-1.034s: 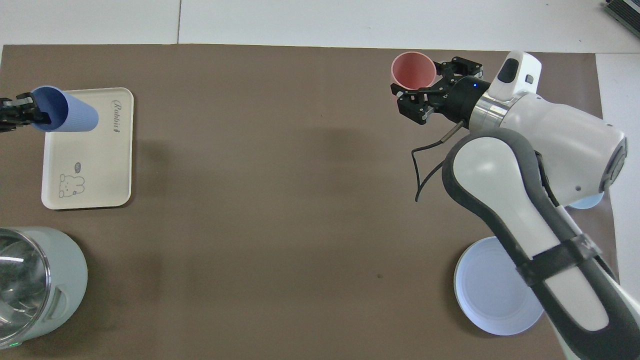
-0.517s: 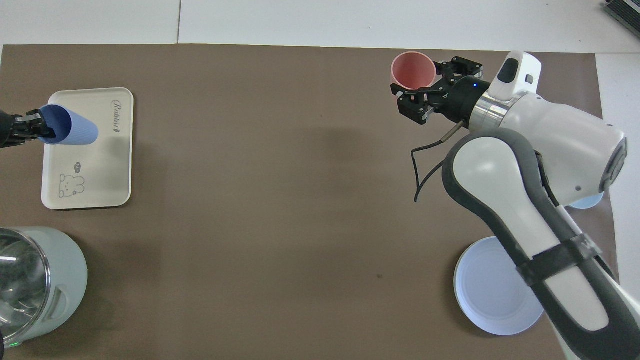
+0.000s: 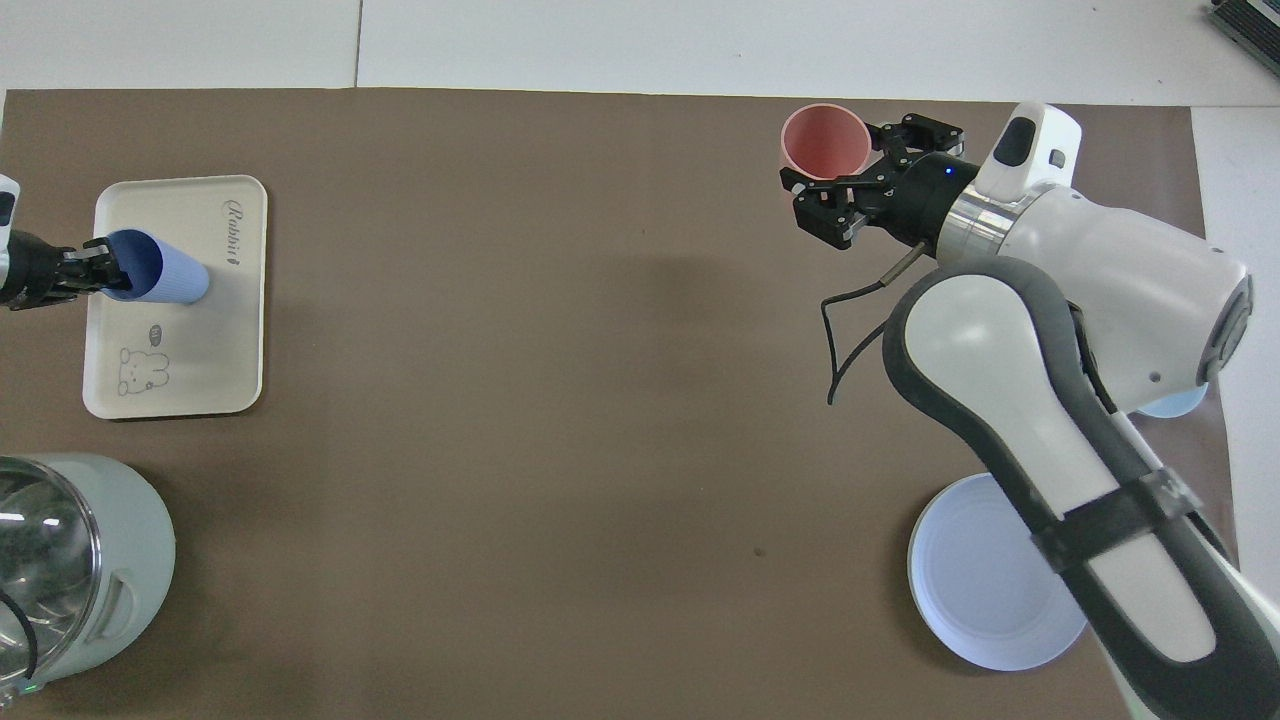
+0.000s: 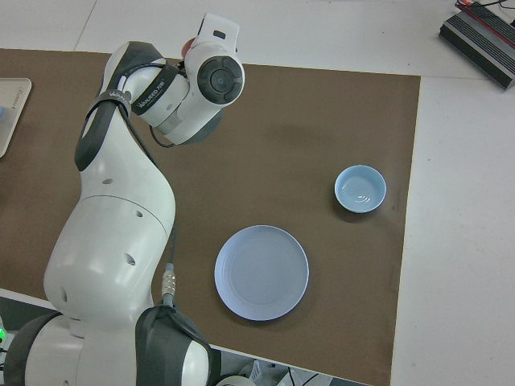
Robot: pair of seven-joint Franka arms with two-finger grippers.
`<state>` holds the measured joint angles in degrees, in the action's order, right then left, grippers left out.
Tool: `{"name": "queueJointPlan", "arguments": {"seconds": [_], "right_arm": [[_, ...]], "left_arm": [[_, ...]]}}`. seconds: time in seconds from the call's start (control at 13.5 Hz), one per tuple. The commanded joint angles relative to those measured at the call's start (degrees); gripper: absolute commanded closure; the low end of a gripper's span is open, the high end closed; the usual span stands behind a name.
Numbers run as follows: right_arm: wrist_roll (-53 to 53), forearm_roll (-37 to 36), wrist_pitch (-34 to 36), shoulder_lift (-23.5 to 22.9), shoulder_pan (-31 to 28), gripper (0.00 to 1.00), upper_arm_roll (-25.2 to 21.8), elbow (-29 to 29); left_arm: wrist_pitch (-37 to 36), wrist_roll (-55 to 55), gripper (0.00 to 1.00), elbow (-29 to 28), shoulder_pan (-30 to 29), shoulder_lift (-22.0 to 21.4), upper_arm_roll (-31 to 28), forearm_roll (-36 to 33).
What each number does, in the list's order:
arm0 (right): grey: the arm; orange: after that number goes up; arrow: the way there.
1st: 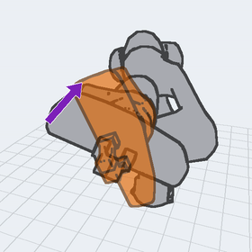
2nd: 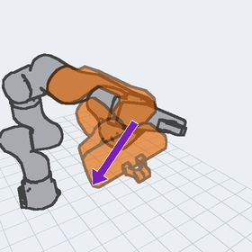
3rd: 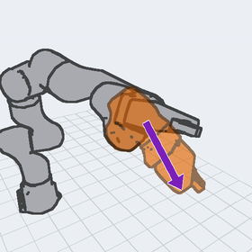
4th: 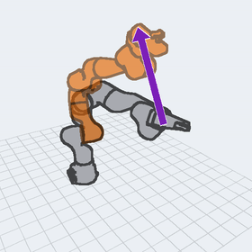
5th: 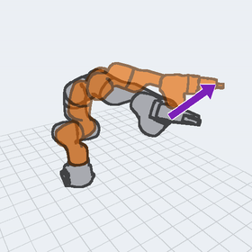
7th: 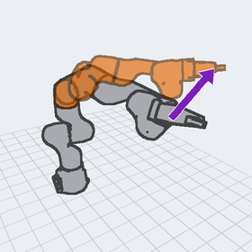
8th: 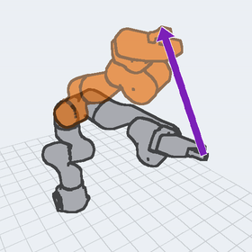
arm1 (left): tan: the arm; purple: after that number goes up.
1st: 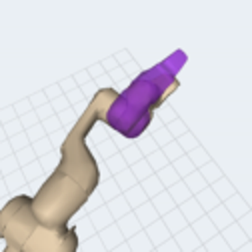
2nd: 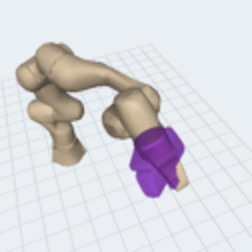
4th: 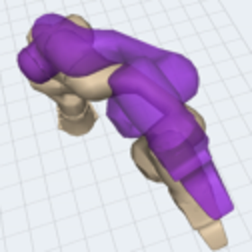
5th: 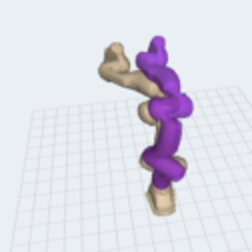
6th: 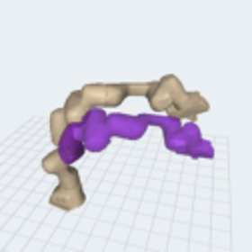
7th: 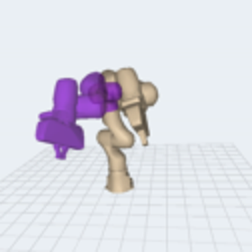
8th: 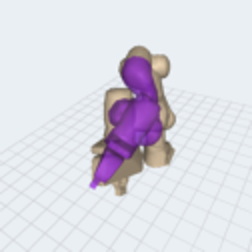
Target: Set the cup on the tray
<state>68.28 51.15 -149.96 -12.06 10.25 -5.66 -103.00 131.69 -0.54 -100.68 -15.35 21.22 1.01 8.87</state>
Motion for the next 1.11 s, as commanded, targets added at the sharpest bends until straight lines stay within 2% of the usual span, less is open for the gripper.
{"name": "queueJointPlan", "arguments": {"seconds": [0.0,0.07,0.15,0.22,0.3,0.52,0.67,0.81,1.03], "right_arm": [[-6.93,-8.59,1.26,-0.51,-1.46,1.0,1.26,2.99],[-5.37,-8.7,1.43,-0.6,-2.42,1.0,1.09,2.29],[-1.09,-7.57,1.86,-1.04,-3.99,1.0,1.09,2.11],[2.87,-3.9,2.13,-1.47,-5.49,1.0,1.09,1.84],[7.26,2.92,1.87,-1.57,-5.85,1.0,1.09,0.01],[28.68,26.64,2.13,-4.54,-7.25,1.0,1.0,-1.76],[35.23,34.16,3.62,-5.08,-8.49,1.0,1.0,-3.34],[41.71,40.39,9.04,-7.53,-11.81,1.0,1.0,-3.96],[52.63,47.62,16.44,-11.58,-15.43,1.0,1.0,-4.39]], "left_arm": [[-1.6,-0.17,0.37,3.11,-0.12,0.49,0.57,-1.49],[-4.23,-0.25,0.2,5.38,0.06,0.49,0.57,-1.4],[-8.69,-0.43,0.18,8.28,0.15,0.49,0.66,-1.4],[-14.22,-1.3,0.18,11.96,1.19,0.49,0.66,-1.4],[-19.84,-1.83,0.17,15.13,3.03,0.49,0.57,-1.49],[-35.66,-1.84,0.18,23.92,5.76,0.4,0.74,-6.47],[-45.17,-1.84,0.19,28.94,11.45,0.31,0.4,-11.04],[-50.81,-1.66,0.22,29.84,16.56,-0.83,0.48,-15.62],[-51.89,-1.14,0.23,27.75,18.78,-8.8,1.45,-15.55]]}}
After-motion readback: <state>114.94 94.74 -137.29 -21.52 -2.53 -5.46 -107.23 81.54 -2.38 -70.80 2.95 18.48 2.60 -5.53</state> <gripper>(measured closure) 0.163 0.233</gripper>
